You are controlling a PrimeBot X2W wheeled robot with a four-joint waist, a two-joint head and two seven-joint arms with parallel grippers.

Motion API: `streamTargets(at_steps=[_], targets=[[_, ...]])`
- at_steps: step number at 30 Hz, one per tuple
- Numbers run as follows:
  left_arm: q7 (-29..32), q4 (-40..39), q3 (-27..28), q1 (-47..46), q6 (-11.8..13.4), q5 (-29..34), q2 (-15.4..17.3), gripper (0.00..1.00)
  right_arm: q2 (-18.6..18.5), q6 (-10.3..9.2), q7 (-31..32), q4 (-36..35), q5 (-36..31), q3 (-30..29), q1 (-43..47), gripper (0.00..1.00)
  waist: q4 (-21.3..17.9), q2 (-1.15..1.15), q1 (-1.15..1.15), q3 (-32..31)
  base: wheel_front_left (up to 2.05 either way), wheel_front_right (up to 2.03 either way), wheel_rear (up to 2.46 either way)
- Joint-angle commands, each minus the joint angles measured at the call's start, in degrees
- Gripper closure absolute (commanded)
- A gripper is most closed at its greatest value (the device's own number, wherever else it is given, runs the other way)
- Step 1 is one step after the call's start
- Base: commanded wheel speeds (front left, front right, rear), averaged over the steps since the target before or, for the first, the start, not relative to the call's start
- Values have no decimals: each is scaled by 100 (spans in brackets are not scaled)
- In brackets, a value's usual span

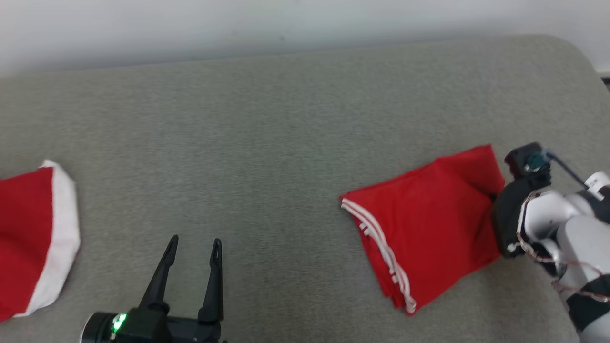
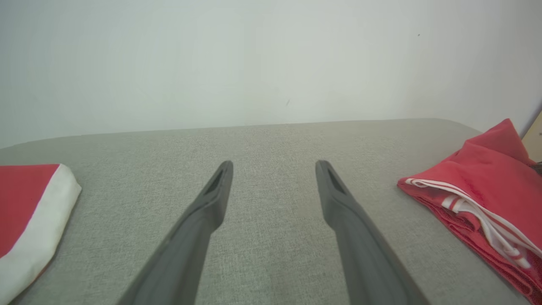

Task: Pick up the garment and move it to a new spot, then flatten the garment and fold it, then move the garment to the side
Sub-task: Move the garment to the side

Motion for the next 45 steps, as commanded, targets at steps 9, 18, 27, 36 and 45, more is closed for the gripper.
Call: streamTargets(at_steps=[9, 18, 27, 36, 45], targets=[[-17, -227, -125, -372, -154, 314, 265, 0, 92, -17, -801, 1123, -213, -384, -1233, 100, -1261, -1, -1, 1061, 0, 0, 0], [26, -705, -320, -676, -206, 581, 681, 0, 92, -17, -1698, 2226, -581, -1291, -2242, 100, -1673, -1, -1, 1853, 0, 0, 0], [239, -1102, -464, -696, -234, 620, 833, 0, 11, -17, -2586, 2682, -1237, -1933, -2686, 100, -1753, -1, -1, 2159, 0, 0, 0], [280, -1036, -553, -730, -211, 544, 828, 0, 199, -17, -3618, 2872, -2130, -2490, -2908, 0, -1618, -1, -1, 2128, 0, 0, 0], [50, -647, -644, -727, -112, 365, 558, 0, 493, -17, -4677, 2813, -2510, -2479, -2424, 0, -1156, -1, -1, 1384, 0, 0, 0]])
